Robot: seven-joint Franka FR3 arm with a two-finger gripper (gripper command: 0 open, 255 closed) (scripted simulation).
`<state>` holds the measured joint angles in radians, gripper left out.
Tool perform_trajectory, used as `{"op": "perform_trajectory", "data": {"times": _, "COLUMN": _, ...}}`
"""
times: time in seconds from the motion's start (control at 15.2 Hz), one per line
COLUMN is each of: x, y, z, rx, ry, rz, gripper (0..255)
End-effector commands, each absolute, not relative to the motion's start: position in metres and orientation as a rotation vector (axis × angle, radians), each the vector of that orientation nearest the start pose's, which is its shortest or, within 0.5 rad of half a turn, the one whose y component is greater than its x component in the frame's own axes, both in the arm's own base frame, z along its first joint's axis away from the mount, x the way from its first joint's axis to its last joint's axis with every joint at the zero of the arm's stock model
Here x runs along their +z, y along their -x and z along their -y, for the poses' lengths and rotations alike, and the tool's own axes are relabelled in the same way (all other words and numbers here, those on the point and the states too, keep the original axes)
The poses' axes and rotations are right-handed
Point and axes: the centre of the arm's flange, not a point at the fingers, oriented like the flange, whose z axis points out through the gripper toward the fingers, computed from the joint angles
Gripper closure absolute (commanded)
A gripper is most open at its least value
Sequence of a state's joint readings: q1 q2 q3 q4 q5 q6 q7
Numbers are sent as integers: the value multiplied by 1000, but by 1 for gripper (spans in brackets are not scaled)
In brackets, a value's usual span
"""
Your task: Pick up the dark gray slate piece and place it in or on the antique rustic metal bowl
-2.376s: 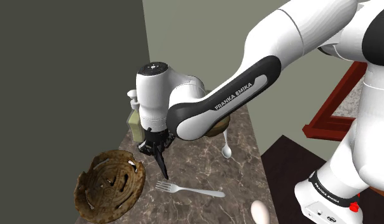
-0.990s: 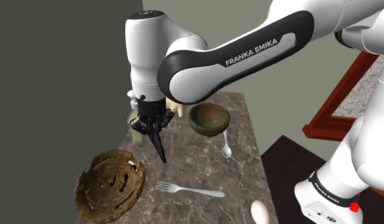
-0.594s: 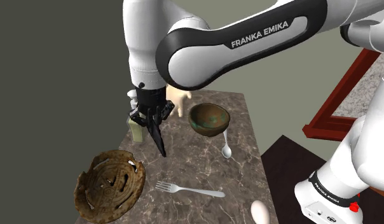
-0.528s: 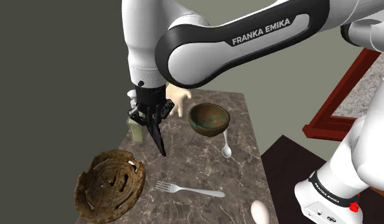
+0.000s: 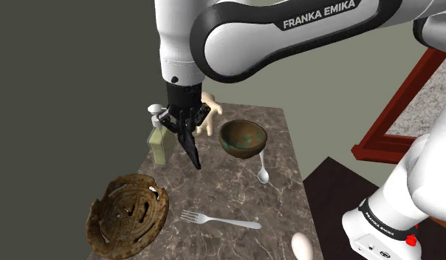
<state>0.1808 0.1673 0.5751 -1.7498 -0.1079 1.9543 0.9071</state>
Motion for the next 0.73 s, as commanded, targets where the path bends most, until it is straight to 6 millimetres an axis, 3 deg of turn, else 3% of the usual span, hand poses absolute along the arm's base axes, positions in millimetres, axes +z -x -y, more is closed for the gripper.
{"op": "perform_trajectory", "data": {"times": 0.0, "x": 494, "y": -464, "z": -376, "rx": -80, "ry": 3093, "rz": -190, "gripper": 255}}
{"op": "perform_trajectory", "data": {"times": 0.66, "x": 501, "y": -476, "z": -245, "rx": -80, "ry": 3093, "rz": -190, "gripper": 255}}
